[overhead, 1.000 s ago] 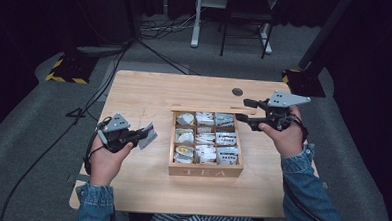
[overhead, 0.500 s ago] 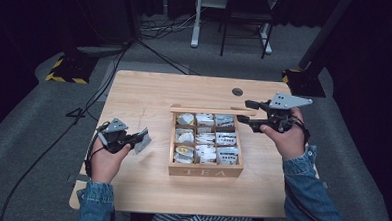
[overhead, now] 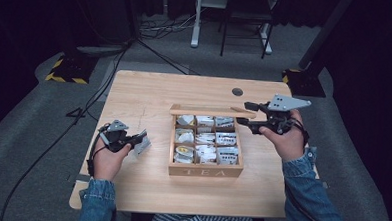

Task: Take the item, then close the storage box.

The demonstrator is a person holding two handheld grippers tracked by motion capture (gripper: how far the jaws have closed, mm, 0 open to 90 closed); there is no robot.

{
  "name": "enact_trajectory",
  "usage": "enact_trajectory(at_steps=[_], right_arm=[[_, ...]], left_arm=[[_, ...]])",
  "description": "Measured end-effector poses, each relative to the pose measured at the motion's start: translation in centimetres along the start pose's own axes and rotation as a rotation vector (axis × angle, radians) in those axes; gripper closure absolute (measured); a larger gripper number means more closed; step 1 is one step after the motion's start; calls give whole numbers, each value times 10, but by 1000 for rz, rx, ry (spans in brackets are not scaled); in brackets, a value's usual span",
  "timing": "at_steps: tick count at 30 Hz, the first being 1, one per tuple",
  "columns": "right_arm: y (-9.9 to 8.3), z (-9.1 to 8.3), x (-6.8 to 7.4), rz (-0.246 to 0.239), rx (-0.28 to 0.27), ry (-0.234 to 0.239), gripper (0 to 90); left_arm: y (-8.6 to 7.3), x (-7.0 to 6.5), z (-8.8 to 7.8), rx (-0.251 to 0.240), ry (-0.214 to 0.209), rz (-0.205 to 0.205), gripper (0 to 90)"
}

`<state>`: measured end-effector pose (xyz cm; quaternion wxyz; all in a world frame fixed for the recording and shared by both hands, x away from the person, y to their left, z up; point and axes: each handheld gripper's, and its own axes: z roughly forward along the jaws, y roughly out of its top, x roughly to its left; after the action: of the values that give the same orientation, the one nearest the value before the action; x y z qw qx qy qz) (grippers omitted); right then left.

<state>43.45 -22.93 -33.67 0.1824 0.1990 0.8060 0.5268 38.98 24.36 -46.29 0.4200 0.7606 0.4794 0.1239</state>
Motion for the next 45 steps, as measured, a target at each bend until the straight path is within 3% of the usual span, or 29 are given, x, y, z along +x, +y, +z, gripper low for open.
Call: enact_trajectory(at_steps=[4,9,13,32,36,45], right_arm=[[0,0,0,1,-1,0,390],[0,0,0,-1,0,-1,390],[0,0,0,-1,1,2,390],[-1,-2,0,-5,7,-1,390],[0,-2,0,-5,7,1,389],[-1,-2,1,-7,30,14,386]], left_arm=[[-1,3,2,-14,28,0,823],[-2,7,5,-40,103,10,471],[-4,9,5,-38,139,0,350],[4,3,-25,-57,166,55,314],[1,6,-28,-59,175,43,314],[-10,18,-29,-16,206,18,312]])
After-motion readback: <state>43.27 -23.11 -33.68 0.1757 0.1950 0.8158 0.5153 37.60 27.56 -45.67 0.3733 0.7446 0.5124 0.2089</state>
